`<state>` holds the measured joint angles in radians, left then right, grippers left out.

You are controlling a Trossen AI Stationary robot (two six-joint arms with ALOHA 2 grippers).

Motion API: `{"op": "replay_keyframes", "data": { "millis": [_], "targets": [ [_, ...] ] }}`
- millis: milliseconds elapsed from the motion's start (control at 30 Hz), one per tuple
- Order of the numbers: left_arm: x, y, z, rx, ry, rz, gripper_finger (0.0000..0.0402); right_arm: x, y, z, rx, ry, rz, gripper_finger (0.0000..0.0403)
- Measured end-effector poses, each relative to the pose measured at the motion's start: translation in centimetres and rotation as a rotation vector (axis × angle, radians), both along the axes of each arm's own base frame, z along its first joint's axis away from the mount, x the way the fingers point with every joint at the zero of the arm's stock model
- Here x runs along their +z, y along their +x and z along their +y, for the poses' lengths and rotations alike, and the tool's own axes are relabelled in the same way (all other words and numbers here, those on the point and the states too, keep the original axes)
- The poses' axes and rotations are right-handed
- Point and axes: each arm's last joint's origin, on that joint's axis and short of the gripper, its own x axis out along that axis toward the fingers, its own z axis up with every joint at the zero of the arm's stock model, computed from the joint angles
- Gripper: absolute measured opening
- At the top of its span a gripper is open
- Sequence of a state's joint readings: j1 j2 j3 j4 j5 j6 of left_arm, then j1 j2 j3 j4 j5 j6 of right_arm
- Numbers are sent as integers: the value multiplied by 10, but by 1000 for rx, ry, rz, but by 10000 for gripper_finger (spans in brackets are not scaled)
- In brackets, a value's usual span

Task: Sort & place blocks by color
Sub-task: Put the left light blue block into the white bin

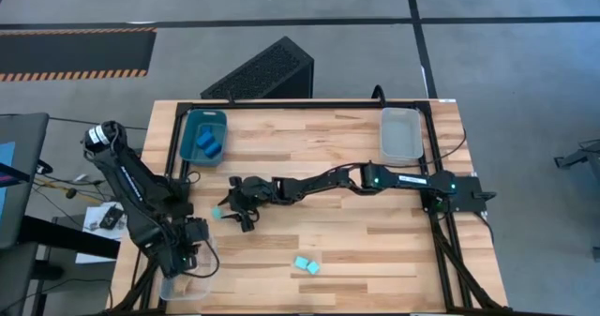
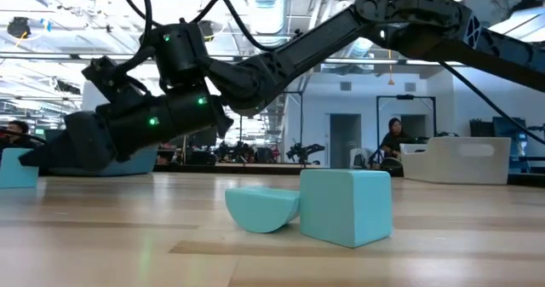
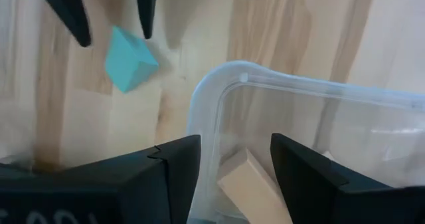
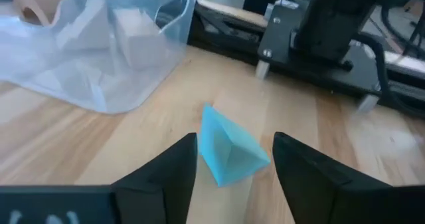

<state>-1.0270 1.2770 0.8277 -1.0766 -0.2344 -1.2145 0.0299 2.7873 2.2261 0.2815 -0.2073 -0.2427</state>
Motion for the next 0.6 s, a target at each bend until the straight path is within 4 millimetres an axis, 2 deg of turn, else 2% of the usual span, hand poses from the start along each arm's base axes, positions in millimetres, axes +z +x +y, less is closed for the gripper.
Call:
{"op": "replay_keyframes", "data": {
  "millis": [433, 600],
  "targets": [
    [0, 8, 7, -22, 30, 8, 178, 0, 0, 2, 33, 7, -10, 95],
    [0, 8, 7, -21, 29, 8, 178, 0, 0, 2, 33, 7, -12, 63]
  ]
}}
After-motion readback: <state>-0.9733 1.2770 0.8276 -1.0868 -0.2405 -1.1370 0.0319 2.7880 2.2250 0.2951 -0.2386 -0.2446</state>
